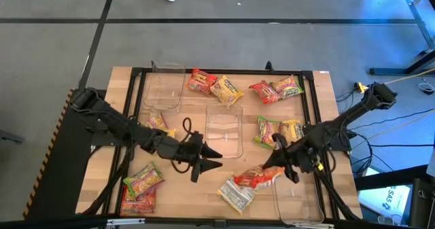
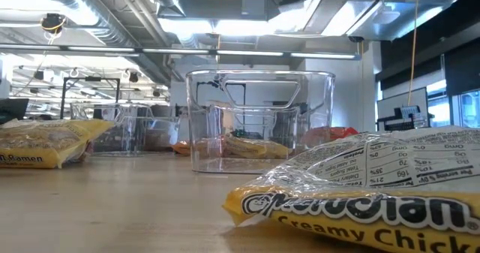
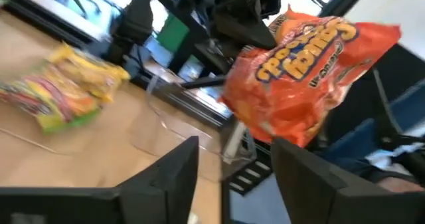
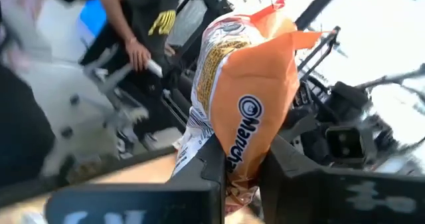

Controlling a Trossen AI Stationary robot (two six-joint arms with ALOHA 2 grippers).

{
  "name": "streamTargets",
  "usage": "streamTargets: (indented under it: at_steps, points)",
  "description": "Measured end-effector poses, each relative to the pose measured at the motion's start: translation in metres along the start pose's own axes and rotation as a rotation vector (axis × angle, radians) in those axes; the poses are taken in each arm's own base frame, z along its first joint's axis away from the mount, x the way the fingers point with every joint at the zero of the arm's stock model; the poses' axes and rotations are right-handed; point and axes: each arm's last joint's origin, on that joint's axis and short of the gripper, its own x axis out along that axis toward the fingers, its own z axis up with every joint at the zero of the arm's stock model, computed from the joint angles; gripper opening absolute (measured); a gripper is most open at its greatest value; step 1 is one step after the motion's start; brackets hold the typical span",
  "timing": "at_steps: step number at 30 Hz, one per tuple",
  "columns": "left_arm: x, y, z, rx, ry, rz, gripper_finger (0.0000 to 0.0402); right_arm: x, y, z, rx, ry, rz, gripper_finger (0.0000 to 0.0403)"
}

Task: Sort Maruchan noodles
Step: Put the bottom right orange noodle pack into the middle transparent bin

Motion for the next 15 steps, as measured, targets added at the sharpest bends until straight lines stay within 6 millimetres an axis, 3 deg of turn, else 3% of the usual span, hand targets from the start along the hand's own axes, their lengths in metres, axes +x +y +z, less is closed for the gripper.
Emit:
streamTargets:
  at_steps: [5,15]
  points:
    - [0.009,0.010,-0.004,-0.091,0.047,-0.003,0.0211,0.007,0.011,-0.002,-0.340,0.014,0.039,0.0032]
    - [0.028,0.031,0.002,-0.262,0.110,-0.123,0.0209,0.037,0.016,-0.013,-0.775,0.164,0.099,0.0033]
